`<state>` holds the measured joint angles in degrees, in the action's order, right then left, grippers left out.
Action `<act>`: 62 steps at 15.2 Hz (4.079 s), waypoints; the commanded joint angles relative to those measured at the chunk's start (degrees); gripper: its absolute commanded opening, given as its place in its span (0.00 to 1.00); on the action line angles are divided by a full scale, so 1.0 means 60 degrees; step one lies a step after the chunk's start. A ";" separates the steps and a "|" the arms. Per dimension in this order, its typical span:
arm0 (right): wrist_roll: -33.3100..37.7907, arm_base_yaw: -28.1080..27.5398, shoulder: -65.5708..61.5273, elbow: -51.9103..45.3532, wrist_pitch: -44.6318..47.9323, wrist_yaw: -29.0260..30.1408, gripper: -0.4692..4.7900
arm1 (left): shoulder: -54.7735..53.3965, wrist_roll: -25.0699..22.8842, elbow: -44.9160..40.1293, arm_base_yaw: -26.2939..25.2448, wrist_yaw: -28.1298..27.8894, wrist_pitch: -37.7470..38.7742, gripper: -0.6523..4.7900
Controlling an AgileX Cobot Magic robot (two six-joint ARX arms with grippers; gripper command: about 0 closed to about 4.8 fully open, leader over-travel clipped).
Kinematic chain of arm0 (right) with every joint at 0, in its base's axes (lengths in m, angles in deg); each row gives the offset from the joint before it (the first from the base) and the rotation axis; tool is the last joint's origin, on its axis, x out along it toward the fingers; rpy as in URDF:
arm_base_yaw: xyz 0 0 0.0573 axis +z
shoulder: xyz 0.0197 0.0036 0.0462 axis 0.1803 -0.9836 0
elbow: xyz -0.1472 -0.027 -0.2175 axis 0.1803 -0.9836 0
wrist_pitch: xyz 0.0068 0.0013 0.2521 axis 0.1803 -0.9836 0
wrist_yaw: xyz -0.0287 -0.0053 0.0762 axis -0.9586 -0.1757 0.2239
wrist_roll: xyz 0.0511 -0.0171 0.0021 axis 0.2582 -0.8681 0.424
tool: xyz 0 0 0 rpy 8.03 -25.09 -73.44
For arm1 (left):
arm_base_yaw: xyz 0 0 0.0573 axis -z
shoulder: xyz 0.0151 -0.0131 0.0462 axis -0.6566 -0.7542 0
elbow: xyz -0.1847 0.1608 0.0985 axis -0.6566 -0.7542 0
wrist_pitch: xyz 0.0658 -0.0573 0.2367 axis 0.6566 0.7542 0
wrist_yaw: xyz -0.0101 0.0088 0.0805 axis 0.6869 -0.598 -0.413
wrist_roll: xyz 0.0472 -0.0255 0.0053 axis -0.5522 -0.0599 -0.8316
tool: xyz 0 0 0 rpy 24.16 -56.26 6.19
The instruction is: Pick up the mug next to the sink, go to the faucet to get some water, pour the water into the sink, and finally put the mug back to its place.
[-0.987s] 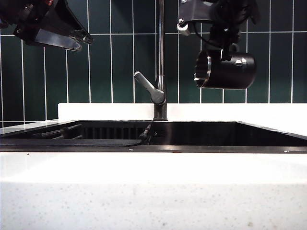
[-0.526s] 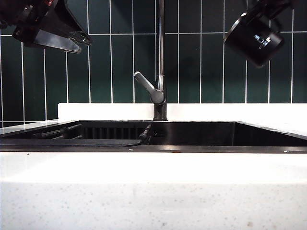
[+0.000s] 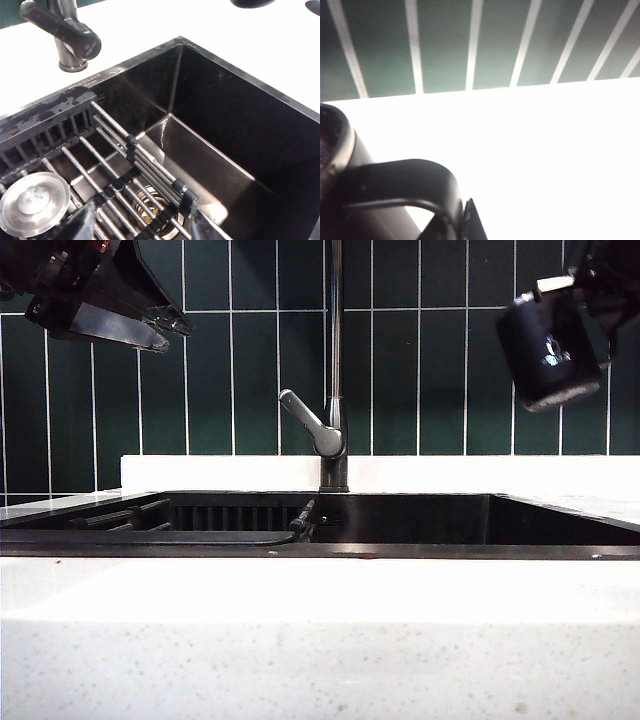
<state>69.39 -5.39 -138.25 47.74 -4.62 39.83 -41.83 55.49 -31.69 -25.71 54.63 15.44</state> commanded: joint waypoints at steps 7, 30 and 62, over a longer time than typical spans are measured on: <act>0.0109 -0.0605 -0.0091 -0.2881 0.4014 0.0506 0.09 | 0.0040 0.0025 0.0011 0.0007 0.0029 -0.0055 0.56; -0.0153 -0.1220 -0.0670 -0.3177 0.3351 0.1053 0.47 | 0.0040 0.0022 0.0000 0.0015 0.0124 0.0237 0.56; 0.2200 0.0474 0.8582 -0.3195 -0.4670 0.2641 0.22 | 0.7683 0.0120 -0.1916 0.0004 -0.1628 0.5668 0.43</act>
<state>82.81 -3.25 -87.62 28.37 -32.07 54.41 3.89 54.88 -42.68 -25.69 45.73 50.52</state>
